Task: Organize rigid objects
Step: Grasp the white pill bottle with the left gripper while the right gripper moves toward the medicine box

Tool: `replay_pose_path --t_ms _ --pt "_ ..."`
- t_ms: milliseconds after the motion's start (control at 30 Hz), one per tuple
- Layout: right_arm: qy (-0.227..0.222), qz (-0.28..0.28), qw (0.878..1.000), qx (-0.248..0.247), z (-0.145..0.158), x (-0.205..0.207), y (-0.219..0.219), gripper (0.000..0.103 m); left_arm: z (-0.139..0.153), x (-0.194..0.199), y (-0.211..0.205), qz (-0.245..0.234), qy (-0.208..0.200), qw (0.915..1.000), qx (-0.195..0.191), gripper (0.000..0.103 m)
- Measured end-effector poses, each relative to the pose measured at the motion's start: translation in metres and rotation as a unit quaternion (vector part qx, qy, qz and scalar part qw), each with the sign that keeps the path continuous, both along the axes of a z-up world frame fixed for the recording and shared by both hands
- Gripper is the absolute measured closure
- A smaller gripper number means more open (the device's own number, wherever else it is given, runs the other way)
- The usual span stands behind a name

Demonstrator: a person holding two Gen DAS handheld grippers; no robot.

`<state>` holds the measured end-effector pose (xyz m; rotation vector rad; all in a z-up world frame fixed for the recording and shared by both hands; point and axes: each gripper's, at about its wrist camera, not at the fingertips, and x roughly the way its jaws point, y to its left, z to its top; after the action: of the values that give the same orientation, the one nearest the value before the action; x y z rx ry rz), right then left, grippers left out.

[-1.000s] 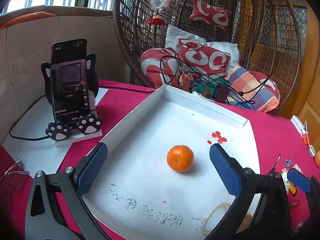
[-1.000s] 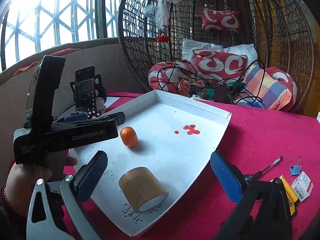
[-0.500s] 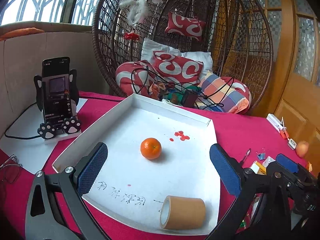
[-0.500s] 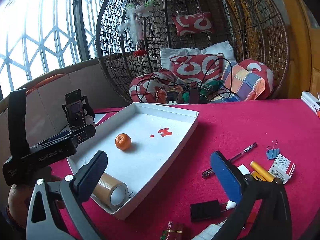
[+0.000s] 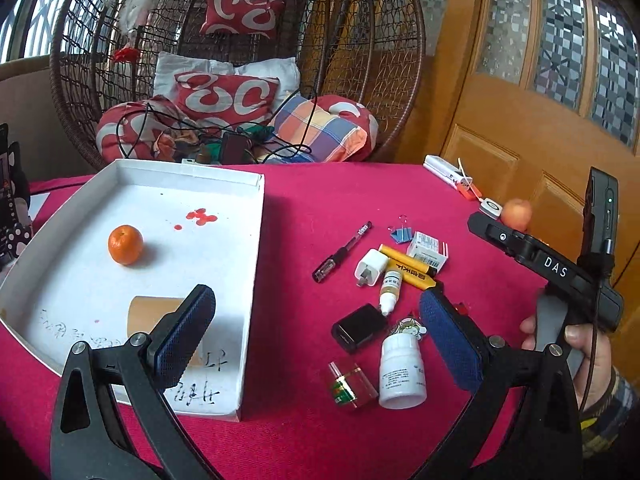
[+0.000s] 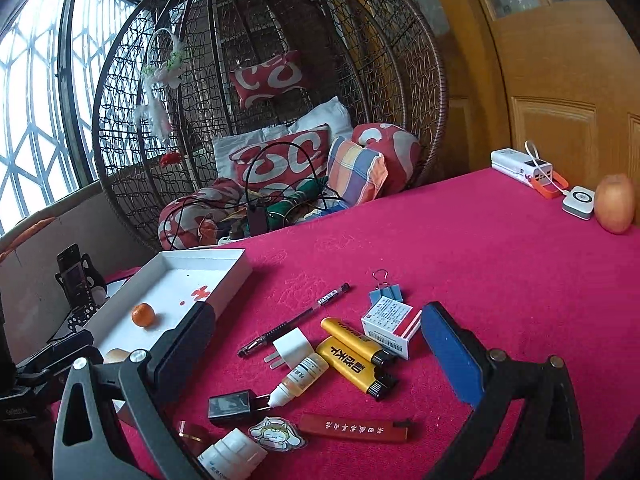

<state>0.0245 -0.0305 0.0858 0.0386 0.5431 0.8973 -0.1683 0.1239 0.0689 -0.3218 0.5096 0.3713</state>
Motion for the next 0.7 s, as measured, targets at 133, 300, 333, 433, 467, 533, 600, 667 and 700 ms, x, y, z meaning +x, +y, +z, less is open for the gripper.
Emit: replay_pose_path --t_ms 133,300,333,433,467,533,600,667,700 --pt "0.024 -0.047 0.999 -0.014 -0.011 0.022 -0.023 0.0 -0.005 0.012 -0.021 -0.029 0.011 0.9995 0.01 0.0" --pt "0.051 -0.09 0.993 -0.05 -0.031 0.041 -0.039 0.0 -0.013 0.017 -0.027 -0.044 0.027 0.9986 -0.012 0.0" --pt "0.06 -0.093 0.992 -0.053 -0.035 0.044 -0.041 0.0 -0.015 0.018 -0.026 -0.046 0.031 0.9984 -0.016 0.0" --pt "0.098 -0.095 0.99 -0.046 -0.042 0.055 -0.047 0.0 -0.02 0.019 -0.028 -0.051 0.038 0.9977 -0.026 0.0" --pt "0.105 -0.095 0.989 -0.045 -0.044 0.057 -0.048 0.0 -0.021 0.02 -0.029 -0.053 0.04 0.9974 -0.027 0.0" --pt "0.117 -0.095 0.988 -0.044 -0.046 0.06 -0.049 0.0 -0.023 0.021 -0.033 -0.059 0.042 0.9969 -0.028 0.0" --pt "0.127 -0.094 0.986 -0.044 -0.048 0.062 -0.05 0.0 -0.025 0.024 -0.038 -0.068 0.046 0.9962 -0.029 0.0" --pt "0.133 -0.096 0.986 -0.04 -0.05 0.064 -0.052 0.0 -0.026 0.027 -0.041 -0.072 0.049 0.9958 -0.028 0.0" --pt "0.134 -0.099 0.985 -0.038 -0.05 0.064 -0.053 0.0 -0.027 0.027 -0.043 -0.072 0.051 0.9958 -0.026 0.0"
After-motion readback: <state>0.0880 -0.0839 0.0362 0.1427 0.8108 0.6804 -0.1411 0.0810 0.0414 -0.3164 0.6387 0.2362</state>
